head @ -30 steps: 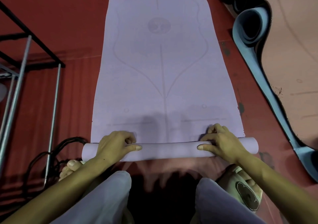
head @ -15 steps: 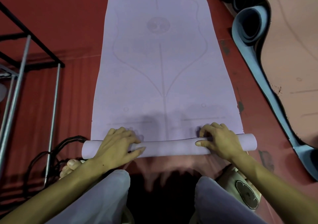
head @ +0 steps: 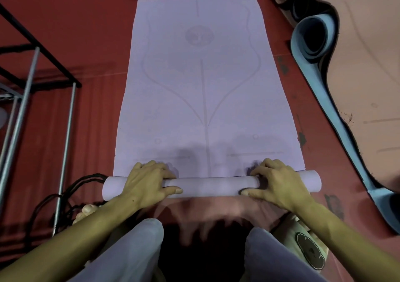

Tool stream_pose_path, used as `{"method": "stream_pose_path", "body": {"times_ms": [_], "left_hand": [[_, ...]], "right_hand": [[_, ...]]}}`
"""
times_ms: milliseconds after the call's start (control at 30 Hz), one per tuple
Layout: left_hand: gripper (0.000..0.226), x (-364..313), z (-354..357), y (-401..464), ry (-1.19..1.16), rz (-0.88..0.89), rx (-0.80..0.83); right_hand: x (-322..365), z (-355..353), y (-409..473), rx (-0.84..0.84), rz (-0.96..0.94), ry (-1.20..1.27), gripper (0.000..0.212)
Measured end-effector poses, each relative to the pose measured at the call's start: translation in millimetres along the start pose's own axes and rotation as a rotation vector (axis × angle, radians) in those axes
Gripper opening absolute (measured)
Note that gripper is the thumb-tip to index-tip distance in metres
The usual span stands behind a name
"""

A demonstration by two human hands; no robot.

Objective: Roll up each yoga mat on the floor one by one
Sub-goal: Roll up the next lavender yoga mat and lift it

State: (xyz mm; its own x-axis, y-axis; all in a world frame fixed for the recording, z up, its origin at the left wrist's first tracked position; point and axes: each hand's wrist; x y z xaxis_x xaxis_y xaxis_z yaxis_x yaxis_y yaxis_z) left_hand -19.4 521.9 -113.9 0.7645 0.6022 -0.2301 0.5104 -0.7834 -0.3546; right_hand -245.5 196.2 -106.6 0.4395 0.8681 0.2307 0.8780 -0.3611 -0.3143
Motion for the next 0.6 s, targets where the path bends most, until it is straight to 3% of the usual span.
{"method": "stream_pose_path", "body": {"times_ms": [100,400,600], "left_hand": [[0.059,-1,-7,7,0.014,-0.013,0.044],[0.050,0,-9,6,-0.164,-0.062,-0.066],[0.044,0,-9,9,-0.151,-0.051,-0.110]], "right_hand": [[3,-4,3,0.096,-0.026,-0.108,0.076],[4,-13,9,0.032,-0.072,-0.136,0.061],[8,-18,16,0.079,-0.004,-0.080,0.047]]}}
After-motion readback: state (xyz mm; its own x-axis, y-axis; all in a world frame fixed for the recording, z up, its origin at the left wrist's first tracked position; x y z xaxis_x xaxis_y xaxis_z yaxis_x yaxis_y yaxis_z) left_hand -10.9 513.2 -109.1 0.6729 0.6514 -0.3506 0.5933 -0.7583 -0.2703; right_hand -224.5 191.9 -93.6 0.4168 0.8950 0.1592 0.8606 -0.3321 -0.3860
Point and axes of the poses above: each hand's wrist, its own y-axis towards the middle knuckle, its own z-axis out of the palm, x = y × z, and after that the axes turned 4 degrees about z, right-handed
